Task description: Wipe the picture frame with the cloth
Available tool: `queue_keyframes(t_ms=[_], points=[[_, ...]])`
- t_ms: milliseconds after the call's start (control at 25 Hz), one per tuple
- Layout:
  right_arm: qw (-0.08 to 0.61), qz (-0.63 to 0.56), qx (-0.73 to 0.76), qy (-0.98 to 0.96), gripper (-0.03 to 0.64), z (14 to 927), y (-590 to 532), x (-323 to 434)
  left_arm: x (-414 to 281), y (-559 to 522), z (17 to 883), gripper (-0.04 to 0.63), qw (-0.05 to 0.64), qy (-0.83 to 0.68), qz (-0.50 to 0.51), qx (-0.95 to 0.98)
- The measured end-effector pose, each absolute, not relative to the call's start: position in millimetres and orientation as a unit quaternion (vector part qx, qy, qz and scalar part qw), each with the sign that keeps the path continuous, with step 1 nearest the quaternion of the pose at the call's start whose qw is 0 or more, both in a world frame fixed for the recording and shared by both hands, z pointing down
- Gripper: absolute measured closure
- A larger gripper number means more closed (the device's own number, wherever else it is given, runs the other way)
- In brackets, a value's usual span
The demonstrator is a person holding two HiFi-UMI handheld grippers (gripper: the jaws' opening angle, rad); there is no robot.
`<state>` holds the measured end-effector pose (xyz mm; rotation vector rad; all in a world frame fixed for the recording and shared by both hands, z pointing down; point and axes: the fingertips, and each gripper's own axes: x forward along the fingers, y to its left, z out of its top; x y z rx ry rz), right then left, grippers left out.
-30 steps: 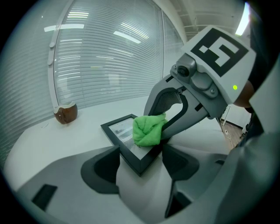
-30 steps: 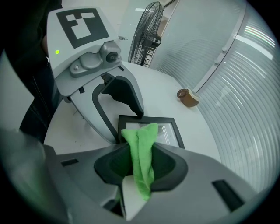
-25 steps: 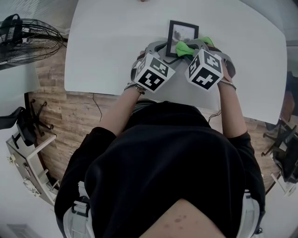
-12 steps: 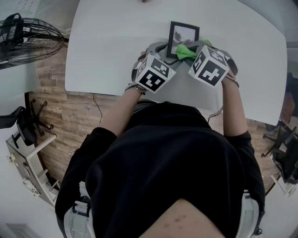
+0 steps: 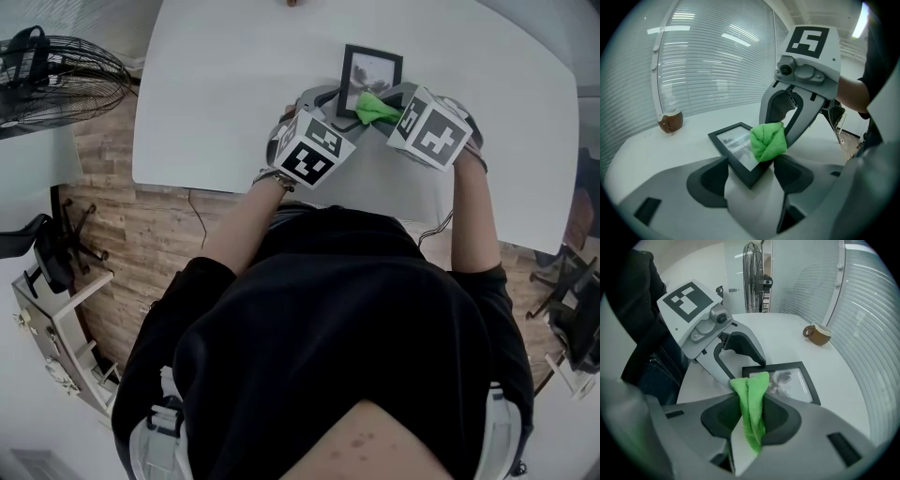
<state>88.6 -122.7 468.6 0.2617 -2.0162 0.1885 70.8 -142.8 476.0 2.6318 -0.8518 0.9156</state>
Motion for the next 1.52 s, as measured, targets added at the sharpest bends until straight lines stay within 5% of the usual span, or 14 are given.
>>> queue_keyframes(t_ms=[960,1520], points=[[0.47,-0.142,0.333,-0.805,0.499,404.5,-249.8,102.6,72.9,-140.8,474.7,0.281,0.11,-0.291,0.313,0.897],[0.527,-0.198,0.287,-0.775,0.5,464.7,-259.6,84.3,69.7,-141.3,474.6,0.281,0.109,-0.291,0.314,0.897]])
